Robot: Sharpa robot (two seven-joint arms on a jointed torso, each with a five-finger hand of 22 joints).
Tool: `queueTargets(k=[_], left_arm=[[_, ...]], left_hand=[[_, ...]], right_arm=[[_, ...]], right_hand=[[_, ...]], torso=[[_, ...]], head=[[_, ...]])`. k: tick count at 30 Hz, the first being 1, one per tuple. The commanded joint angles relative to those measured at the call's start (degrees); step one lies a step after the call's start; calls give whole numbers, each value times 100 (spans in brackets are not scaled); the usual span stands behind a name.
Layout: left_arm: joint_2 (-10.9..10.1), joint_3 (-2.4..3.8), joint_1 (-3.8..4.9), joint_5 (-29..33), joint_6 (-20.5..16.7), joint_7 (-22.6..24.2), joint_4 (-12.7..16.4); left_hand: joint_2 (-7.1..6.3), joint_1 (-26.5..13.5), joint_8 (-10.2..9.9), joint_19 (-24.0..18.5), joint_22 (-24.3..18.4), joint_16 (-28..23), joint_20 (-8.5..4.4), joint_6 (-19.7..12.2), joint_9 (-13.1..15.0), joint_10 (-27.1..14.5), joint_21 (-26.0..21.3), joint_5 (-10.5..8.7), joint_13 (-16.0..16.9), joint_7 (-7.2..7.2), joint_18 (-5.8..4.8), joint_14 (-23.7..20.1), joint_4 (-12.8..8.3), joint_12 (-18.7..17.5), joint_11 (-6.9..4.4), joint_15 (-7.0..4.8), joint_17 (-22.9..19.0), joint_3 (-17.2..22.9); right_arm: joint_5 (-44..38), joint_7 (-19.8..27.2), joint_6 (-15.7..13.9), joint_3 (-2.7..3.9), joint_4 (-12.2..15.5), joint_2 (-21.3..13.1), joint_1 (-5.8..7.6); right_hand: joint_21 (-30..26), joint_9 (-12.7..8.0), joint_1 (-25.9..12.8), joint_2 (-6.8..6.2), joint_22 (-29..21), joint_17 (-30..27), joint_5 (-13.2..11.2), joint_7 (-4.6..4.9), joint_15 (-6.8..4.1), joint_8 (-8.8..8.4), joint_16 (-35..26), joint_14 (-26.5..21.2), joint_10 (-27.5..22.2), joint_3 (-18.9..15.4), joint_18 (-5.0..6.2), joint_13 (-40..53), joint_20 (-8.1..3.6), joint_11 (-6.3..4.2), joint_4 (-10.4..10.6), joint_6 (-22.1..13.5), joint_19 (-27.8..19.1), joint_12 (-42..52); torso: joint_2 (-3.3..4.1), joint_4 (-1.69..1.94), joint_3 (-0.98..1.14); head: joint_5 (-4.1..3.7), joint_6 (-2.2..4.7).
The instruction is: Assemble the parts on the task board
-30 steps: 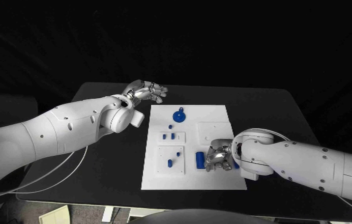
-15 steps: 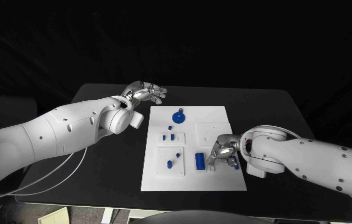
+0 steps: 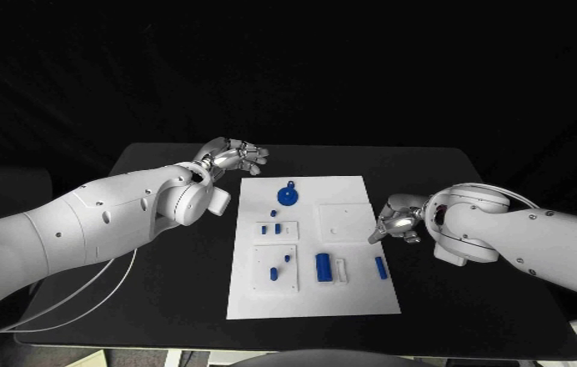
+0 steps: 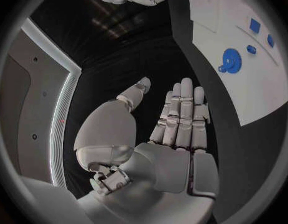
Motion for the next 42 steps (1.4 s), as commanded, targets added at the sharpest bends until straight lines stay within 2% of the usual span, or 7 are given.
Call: queueTargets(k=[1, 4, 9, 22, 34, 42], left_arm=[[5, 3, 4, 28, 57, 33, 10], [4, 3, 4, 28, 61, 30, 13], [7, 3, 4, 28, 70, 29, 14], [-18, 3, 4, 28, 71, 23, 34], [-29, 3, 4, 28, 80, 21, 37], [-35, 3, 4, 28, 84, 17, 39]], left_hand=[[21, -44, 24, 33, 9, -25, 24, -47, -1, -33, -28, -12, -6, -10, 22, 20, 33, 3, -4, 19, 6, -16], [20, -44, 24, 33, 10, -25, 24, -47, -1, -34, -29, -12, -6, -10, 22, 20, 33, 3, -4, 19, 6, -16], [20, -46, 25, 33, 11, -27, 24, -47, 0, -34, -30, -12, -6, -10, 21, 20, 35, 3, -4, 20, 8, -17], [20, -50, 27, 32, 14, -31, 25, -47, 0, -35, -34, -12, -6, -10, 21, 19, 39, 3, -3, 21, 12, -19], [21, -52, 29, 32, 18, -34, 26, -47, 1, -36, -37, -12, -7, -10, 21, 18, 42, 3, -3, 21, 17, -19], [21, -54, 30, 32, 20, -36, 26, -47, 1, -36, -39, -12, -7, -10, 21, 18, 45, 3, -3, 22, 19, -20]], right_arm=[[-534, -139, 139, -46, -24, -35, -12], [-604, -201, 140, -94, -33, -65, -64], [-767, -318, 132, -127, -41, -39, -246], [-922, -383, 103, -131, -105, 98, -609], [-1400, -386, -54, -131, -158, 276, -712], [-1666, -384, -80, -131, -173, 443, -780]], right_hand=[[-22, 32, 52, -33, 27, 7, -28, 70, 9, 43, -30, 11, 45, -10, 162, 8, -5, -9, 68, -37, 38, 36], [-22, 72, 45, -50, 30, 10, -28, 53, 0, 79, -27, 11, 51, -36, 162, 13, 1, -23, 120, 6, 39, 40], [-23, 164, 44, -44, 35, 14, -28, 9, -33, 163, -25, 7, 53, -75, 162, 18, 4, -65, 196, 110, 35, 37], [-21, 274, -11, 7, 43, 19, -28, -39, -69, 238, -19, 5, 73, -122, 162, 25, 12, -111, 303, 198, 32, 36], [-21, 309, -26, 80, 47, 19, -28, -47, -77, 242, -18, 3, 78, -124, 162, 27, 13, -119, 346, 199, 28, 32], [-19, 352, 78, 288, 54, 19, -27, -55, -82, 239, -15, 0, 88, -29, 162, 32, 8, -127, 330, 198, 21, 27]], torso=[[8, 3, -3], [5, -6, 0], [4, 1, 3], [6, 13, -7], [6, 13, -8], [5, 12, -7]], head=[[-53, 13], [-56, 14], [-66, 11], [-68, -22], [-58, -49], [-40, -61]])
